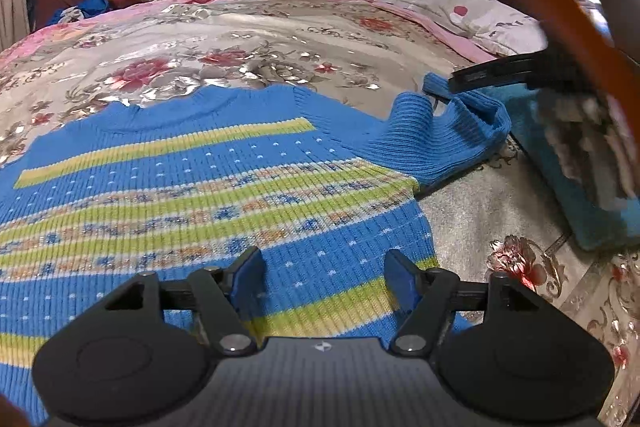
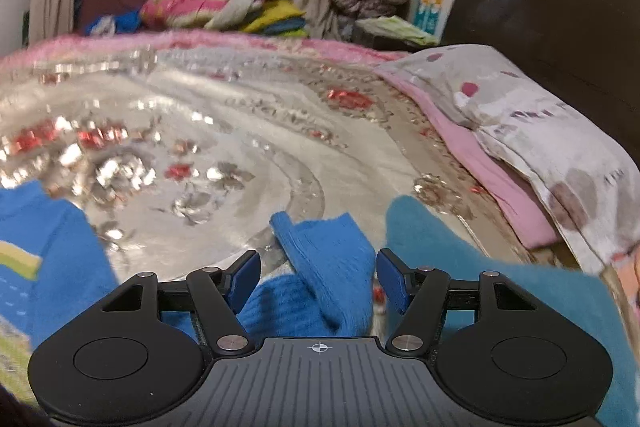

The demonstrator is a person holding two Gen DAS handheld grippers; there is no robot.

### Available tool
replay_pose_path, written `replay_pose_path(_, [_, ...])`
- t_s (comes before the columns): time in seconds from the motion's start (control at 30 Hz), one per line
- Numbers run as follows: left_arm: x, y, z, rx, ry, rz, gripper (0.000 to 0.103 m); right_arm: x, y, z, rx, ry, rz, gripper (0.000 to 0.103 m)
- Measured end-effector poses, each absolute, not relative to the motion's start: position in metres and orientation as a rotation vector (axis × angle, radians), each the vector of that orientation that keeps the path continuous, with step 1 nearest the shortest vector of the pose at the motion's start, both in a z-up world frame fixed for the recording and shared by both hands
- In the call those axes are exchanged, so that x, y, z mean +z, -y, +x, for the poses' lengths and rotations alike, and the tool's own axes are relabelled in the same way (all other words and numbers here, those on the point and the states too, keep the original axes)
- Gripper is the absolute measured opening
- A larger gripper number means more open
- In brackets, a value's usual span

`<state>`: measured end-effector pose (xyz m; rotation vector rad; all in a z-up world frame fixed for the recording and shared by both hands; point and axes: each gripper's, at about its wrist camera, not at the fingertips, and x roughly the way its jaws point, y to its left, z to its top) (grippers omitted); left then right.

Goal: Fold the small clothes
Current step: 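Move the right gripper to the sleeve cuff by the teal cloth and grasp it, then carry the held sleeve across the sweater body with the right gripper and release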

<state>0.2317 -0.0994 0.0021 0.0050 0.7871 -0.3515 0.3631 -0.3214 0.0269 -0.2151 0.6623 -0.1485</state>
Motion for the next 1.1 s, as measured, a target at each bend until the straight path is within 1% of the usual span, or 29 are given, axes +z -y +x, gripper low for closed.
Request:
replay_pose_path(0.13, [0.002, 0.099, 0.23, -0.366, -0.779, 0.019, 0.073, 0.013, 0.328, 0.386, -0.199, -0.721, -0.216, 0.063])
replay_pose_path(0.17, [0.002, 0.098, 0.229, -0.367, -0.779, 0.016, 0.073, 0.011, 0.331, 0.388, -0.208, -0.729, -0.204, 0.054])
replay_pose_path(0.2, [0.002, 0.097, 0.229, -0.368, -0.779, 0.011, 0.073, 0.011, 0.333, 0.389, -0.211, -0.737, -0.184, 0.036])
replay_pose_path(0.23, [0.002, 0.096, 0.229, -0.369, -0.78, 0.006, 0.073, 0.011, 0.337, 0.389, -0.208, -0.745, -0.149, 0.028])
replay_pose_path(0.27, [0.003, 0.095, 0.228, -0.368, -0.781, 0.003, 0.073, 0.013, 0.34, 0.387, -0.201, -0.75, -0.105, 0.015])
replay_pose_path(0.3, [0.003, 0.094, 0.228, -0.368, -0.782, 0.0, 0.073, 0.017, 0.342, 0.385, -0.193, -0.747, -0.075, 0.007])
replay_pose_path(0.53, [0.012, 0.08, 0.216, -0.36, -0.77, -0.03, 0.073, 0.065, 0.341, 0.352, -0.108, -0.645, 0.125, 0.006])
replay_pose_path(0.77, [0.018, 0.049, 0.197, -0.323, -0.758, -0.045, 0.073, 0.109, 0.273, 0.319, 0.114, -0.582, 0.254, 0.006])
replay_pose_path(0.93, [0.022, 0.014, 0.179, -0.264, -0.757, -0.076, 0.073, 0.113, 0.204, 0.309, 0.265, -0.591, 0.316, 0.006])
replay_pose_path(1.1, [0.018, -0.011, 0.168, -0.202, -0.785, -0.058, 0.073, 0.092, 0.132, 0.305, 0.388, -0.64, 0.322, 0.006])
